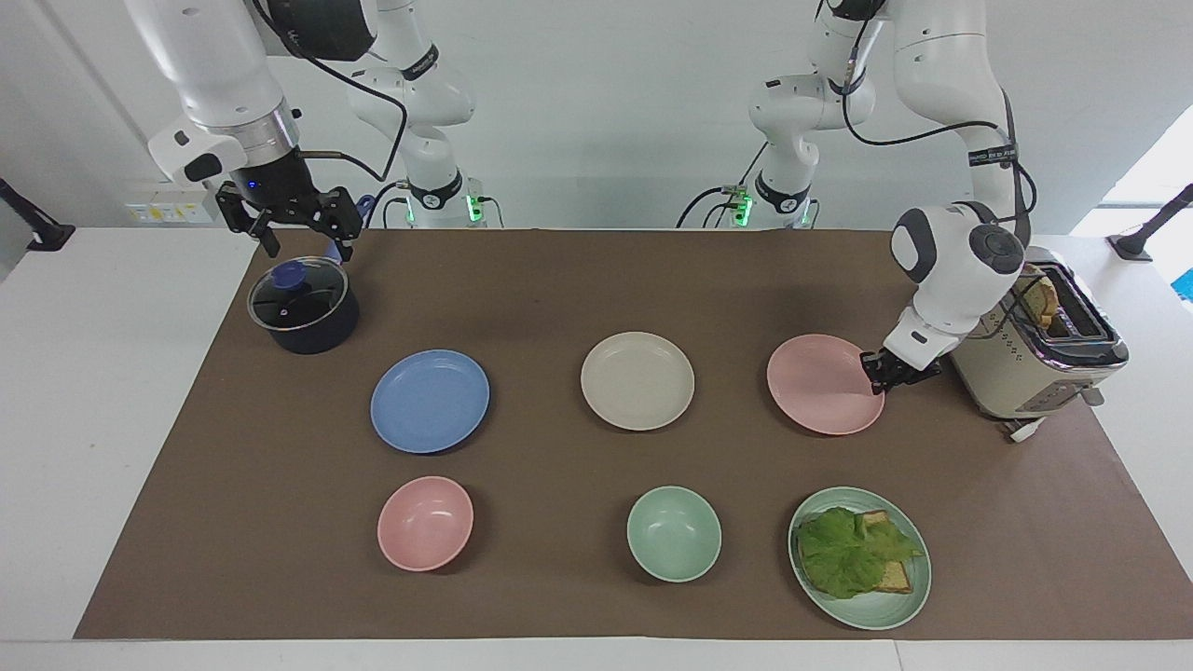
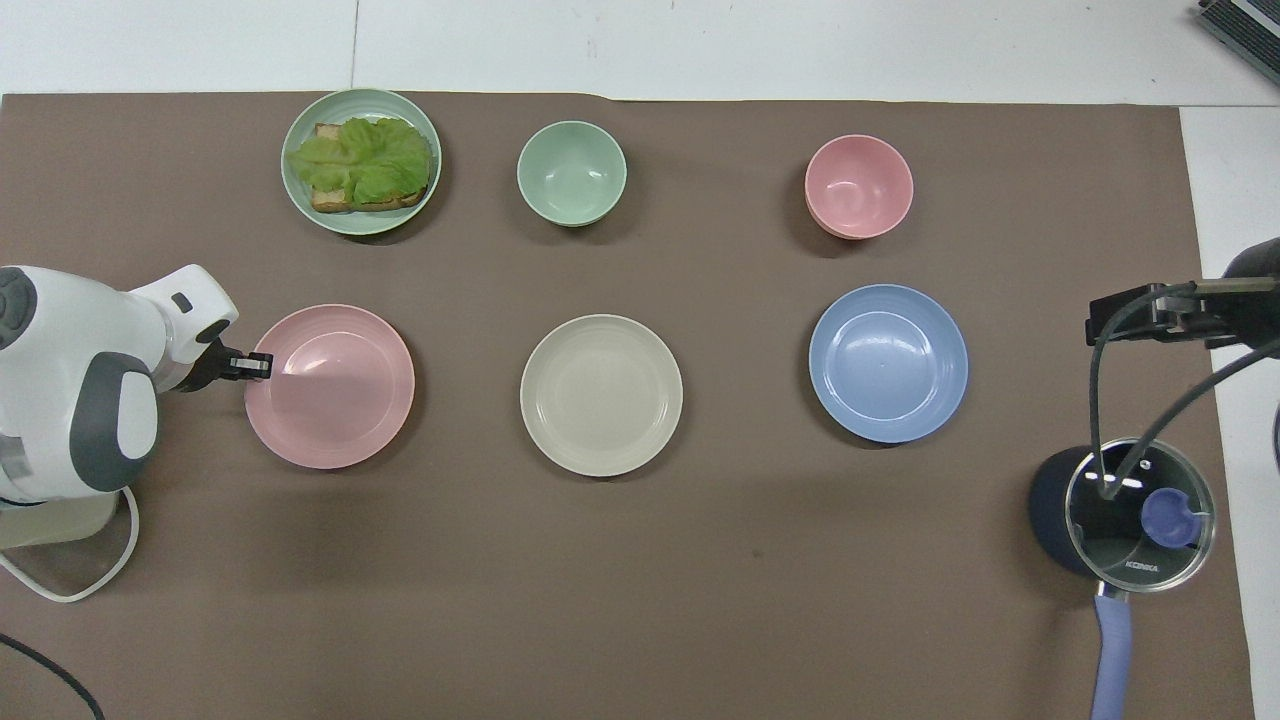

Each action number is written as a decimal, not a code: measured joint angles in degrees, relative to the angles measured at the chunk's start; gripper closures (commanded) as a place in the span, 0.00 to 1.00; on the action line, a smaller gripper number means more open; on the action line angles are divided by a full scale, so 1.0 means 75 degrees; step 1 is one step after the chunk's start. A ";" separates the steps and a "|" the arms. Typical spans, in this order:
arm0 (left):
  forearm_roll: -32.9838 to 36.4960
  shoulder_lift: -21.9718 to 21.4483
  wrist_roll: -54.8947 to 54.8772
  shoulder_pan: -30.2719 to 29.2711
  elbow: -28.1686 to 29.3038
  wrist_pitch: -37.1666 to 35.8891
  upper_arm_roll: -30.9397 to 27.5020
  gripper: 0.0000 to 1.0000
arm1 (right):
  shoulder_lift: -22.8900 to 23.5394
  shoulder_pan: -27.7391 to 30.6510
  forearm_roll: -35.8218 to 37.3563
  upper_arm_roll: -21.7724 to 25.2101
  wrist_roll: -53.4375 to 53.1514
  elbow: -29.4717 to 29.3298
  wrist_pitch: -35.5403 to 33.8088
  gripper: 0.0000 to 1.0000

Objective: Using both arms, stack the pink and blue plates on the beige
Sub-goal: 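Reach the left gripper to the pink plate rim and grasp it, then carry the pink plate with the left gripper onto the beige plate, then open the left gripper and withdraw it to the rest pose, then reach the right gripper to the blue plate rim and grasp it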

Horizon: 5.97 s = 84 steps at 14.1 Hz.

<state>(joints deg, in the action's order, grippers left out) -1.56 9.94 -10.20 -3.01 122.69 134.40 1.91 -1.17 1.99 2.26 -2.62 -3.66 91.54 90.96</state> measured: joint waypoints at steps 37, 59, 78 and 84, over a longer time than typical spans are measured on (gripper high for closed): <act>-0.0233 -0.0070 0.4770 0.3597 -0.0303 0.0445 0.0375 1.00 | -0.0002 0.0054 0.0000 0.0025 -0.0001 0.0017 0.0000 0.00; -0.0124 -0.0383 0.4140 0.2511 -0.1102 -0.0620 0.0100 0.00 | -0.0004 0.0073 0.0000 0.0044 -0.0001 0.0029 0.0000 0.00; -0.0011 -0.1728 0.0903 0.0333 -0.3166 -0.5023 0.0062 0.00 | -0.0094 0.0455 0.0000 0.0126 0.0598 0.2547 0.2665 0.00; 0.0044 -0.1779 0.0903 0.0327 -0.4307 -0.6139 0.0053 0.00 | 0.0526 0.0377 0.0000 0.0094 0.0615 0.3857 0.4702 0.00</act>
<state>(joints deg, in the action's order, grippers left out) -1.24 -3.40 -3.43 -0.56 90.38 88.36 2.31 2.78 4.82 2.26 -1.92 0.95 120.47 126.22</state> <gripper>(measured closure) 0.000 0.000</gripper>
